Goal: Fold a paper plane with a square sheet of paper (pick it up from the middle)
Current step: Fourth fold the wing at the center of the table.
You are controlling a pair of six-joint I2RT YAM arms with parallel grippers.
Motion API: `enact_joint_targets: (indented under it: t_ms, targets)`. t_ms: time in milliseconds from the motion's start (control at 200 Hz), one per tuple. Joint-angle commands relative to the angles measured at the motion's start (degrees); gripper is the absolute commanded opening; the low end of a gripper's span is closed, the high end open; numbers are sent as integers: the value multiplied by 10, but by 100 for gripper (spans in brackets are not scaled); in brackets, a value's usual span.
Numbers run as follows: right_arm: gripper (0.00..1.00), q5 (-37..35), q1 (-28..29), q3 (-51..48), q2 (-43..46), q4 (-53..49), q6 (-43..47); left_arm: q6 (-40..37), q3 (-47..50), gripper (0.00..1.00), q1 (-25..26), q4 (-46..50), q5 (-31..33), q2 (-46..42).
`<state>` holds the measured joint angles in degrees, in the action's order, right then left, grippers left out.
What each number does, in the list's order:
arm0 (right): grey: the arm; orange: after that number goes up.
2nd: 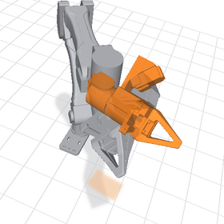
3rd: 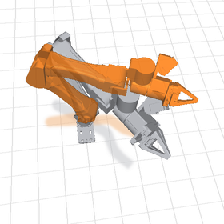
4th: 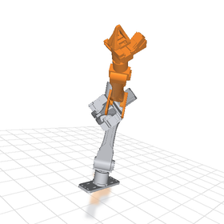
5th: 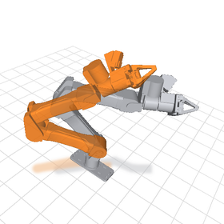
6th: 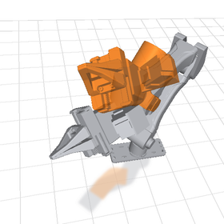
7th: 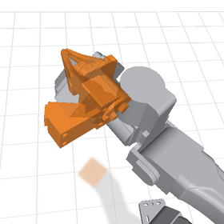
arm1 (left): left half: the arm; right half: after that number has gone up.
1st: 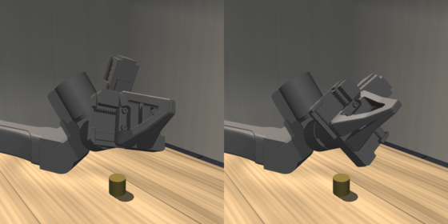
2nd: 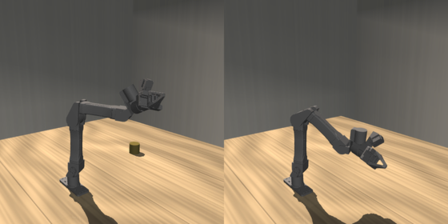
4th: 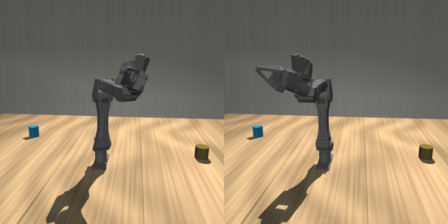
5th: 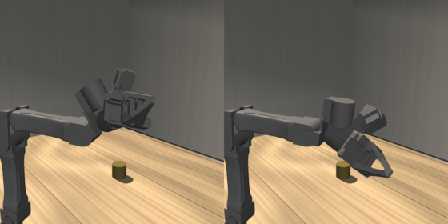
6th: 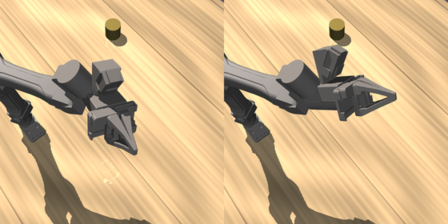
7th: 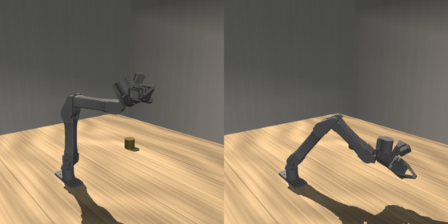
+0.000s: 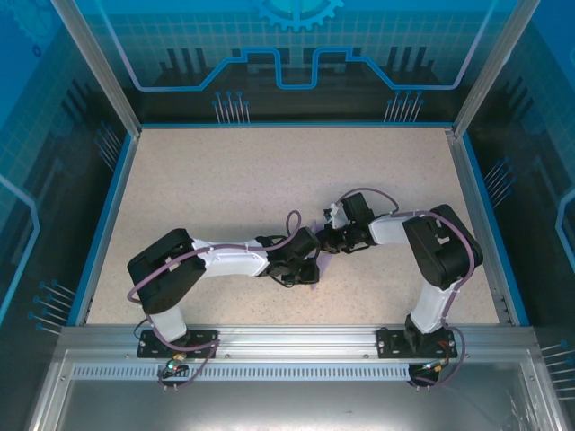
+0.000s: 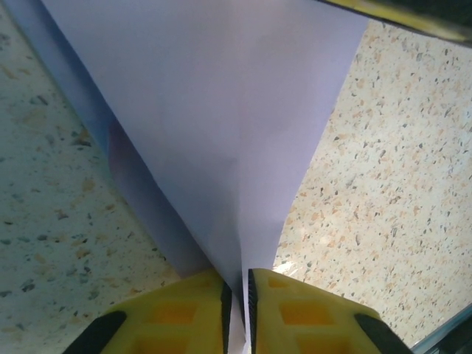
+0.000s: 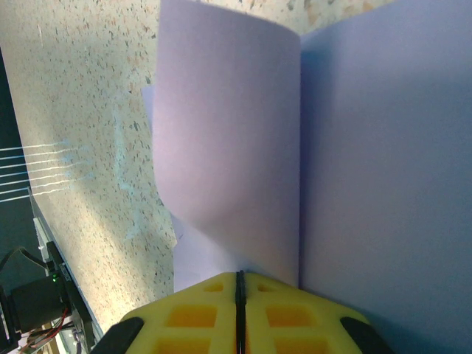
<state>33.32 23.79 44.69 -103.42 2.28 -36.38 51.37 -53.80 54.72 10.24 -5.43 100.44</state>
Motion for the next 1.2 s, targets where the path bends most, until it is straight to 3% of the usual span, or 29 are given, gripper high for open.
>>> enact_joint_targets:
  t_ms: [0, 440, 860, 1195]
  targets:
    - [10, -54, -12, -28, -24, -66, 11, 7, 3, 13, 3, 19, -7, -4]
    - [10, -58, -13, -28, -27, -70, 15, 9, 22, 1, 1, 12, 1, -4]
    - [9, -61, -13, -26, -27, -71, 17, -9, 2, 24, 1, 49, 27, -64]
    - [9, -58, -13, -23, -28, -69, 15, -62, -98, 38, 15, 194, 101, -20]
